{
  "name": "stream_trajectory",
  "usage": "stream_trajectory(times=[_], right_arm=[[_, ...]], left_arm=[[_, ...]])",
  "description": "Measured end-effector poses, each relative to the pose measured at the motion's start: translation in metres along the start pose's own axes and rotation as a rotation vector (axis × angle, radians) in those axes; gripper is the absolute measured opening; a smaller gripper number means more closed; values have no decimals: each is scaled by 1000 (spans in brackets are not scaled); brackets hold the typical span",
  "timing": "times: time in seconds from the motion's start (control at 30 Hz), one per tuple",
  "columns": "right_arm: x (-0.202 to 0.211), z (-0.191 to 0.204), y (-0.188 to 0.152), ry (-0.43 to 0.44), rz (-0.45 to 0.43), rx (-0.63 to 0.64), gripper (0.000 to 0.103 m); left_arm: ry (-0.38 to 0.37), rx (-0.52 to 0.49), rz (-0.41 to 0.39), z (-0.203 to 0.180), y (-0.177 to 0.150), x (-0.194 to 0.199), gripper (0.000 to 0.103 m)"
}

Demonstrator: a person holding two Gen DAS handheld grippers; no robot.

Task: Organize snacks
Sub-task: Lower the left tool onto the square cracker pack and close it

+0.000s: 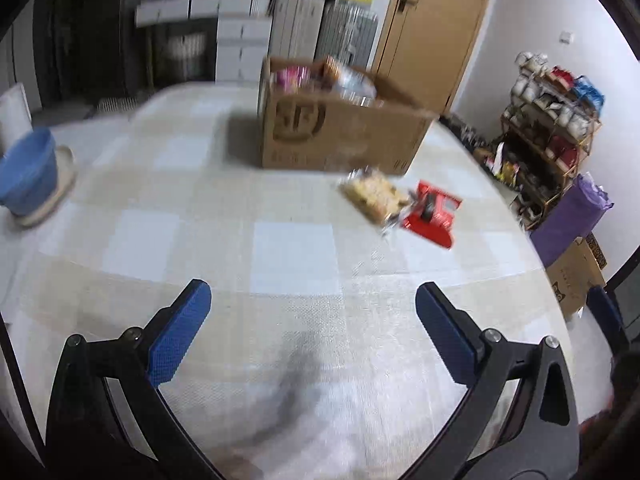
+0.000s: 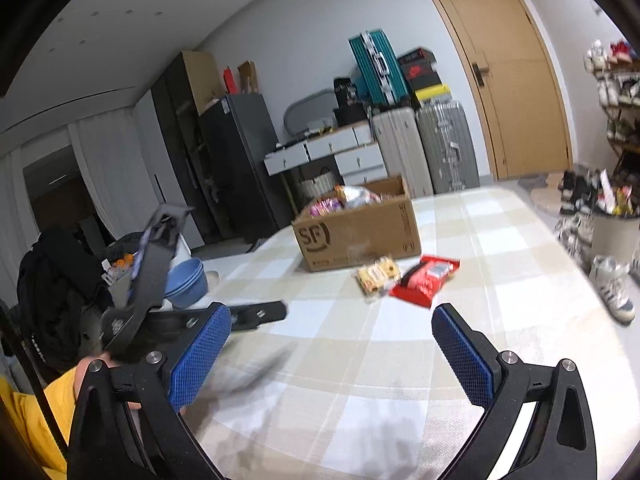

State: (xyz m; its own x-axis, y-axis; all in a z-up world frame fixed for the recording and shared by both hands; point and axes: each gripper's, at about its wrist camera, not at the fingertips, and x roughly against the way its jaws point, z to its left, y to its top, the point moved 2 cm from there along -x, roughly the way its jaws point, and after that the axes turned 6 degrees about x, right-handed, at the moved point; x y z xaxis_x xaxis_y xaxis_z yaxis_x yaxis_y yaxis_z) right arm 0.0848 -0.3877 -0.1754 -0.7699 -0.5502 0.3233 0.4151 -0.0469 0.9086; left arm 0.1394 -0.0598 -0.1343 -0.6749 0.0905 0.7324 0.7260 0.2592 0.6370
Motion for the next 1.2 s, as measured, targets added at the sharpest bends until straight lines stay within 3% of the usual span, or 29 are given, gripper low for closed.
stream_trajectory(times=[0.17,0.27,0.33,0.53,0.67,0.8,1.03,1.13,1.2], right_arm=[[-22,-29,-1,25,35,-80,102],[-29,-45,-2,53,40,-124,102],[-32,-51,-1,67,36,-142,102],[-45,-66,-5,124,51,-193,102],[-47,-72,-9,164,49,-233,102],[-44,-78,-12,180,38,-271,102],[-42,-76,-13,196,30,-267,102],[-43,-76,-13,201,32,-270,102],[-43,-77,-13,200,29,-275,102]], left_arm=[[-45,58,119,-14,28,-64,102],[51,99,176,-24,45,-103,102],[58,119,203,-33,56,-123,102],[58,114,229,-69,81,-163,101],[95,125,230,-84,94,-184,101],[203,90,232,-95,102,-209,103],[227,78,201,-111,118,-228,102],[218,68,199,-113,121,-224,92],[196,40,198,-116,125,-221,74]])
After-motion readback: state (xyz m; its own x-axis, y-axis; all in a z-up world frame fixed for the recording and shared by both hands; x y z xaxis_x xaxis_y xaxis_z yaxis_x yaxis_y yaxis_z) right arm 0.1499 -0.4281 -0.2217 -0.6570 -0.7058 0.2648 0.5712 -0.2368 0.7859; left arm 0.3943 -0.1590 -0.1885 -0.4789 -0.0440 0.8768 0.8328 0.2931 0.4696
